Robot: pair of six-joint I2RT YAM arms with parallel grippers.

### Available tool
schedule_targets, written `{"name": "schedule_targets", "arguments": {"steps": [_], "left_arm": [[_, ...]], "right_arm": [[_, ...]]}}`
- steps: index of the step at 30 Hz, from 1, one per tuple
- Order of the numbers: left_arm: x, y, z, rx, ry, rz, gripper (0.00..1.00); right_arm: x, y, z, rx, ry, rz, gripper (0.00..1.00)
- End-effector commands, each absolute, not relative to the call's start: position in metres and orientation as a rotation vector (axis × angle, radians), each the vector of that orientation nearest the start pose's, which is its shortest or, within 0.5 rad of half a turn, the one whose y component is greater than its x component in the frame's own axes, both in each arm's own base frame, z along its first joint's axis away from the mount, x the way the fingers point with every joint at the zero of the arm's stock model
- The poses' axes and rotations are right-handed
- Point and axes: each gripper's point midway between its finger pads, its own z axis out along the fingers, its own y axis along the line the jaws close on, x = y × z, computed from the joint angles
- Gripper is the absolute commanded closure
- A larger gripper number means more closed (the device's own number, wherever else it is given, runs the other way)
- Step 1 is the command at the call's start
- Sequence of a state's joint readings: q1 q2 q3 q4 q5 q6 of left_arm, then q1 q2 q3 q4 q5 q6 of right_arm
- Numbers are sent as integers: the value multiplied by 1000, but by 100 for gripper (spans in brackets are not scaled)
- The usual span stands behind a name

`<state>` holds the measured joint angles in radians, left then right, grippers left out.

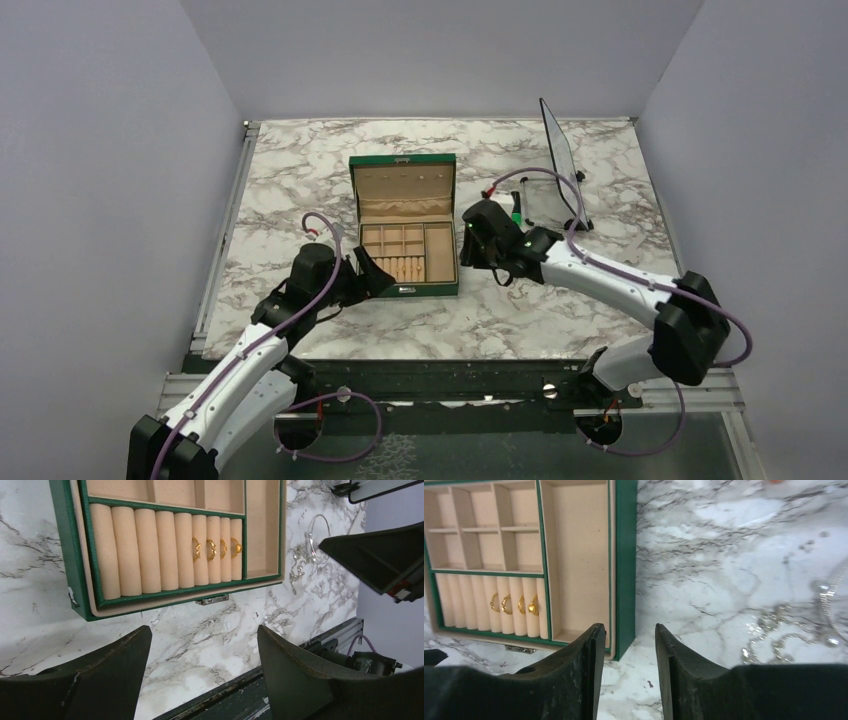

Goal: Organize the mixed jewelry

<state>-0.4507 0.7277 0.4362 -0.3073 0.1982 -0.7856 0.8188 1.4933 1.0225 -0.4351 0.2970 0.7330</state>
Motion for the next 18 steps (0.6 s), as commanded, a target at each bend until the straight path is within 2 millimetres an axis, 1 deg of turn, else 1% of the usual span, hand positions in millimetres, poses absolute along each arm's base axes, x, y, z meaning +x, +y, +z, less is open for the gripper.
{"name": "schedule_targets", "arguments": {"steps": [1, 4, 6, 7, 8, 10, 13, 15, 18], "left_arm": [[212, -179, 147, -180, 2200, -962, 20], [214, -179, 153, -178, 2184, -965, 18], [213, -181, 155, -171, 2180, -973, 18], [213, -181, 155, -167, 2181, -977, 17], [212, -181, 155, -166, 2185, -979, 17], [212, -182, 151, -167, 2196, -978, 16], [213, -184, 148, -155, 2208, -981, 16], [215, -185, 146, -148, 2213, -978, 16], [220, -187, 146, -138, 2217, -970, 16]], "right_arm": [[270, 203, 128, 159, 2379, 159, 53], [259, 163, 121, 312, 2367, 68, 52], [250, 139, 115, 457, 2345, 38, 53], [243, 126, 107, 520, 2340, 15, 53], [238, 116, 104, 589, 2323, 6, 54], [233, 102, 100, 686, 2286, 7, 55], [229, 88, 92, 823, 2256, 7, 56], [228, 76, 83, 906, 2251, -19, 56], [232, 63, 75, 994, 2251, -42, 55]]}}
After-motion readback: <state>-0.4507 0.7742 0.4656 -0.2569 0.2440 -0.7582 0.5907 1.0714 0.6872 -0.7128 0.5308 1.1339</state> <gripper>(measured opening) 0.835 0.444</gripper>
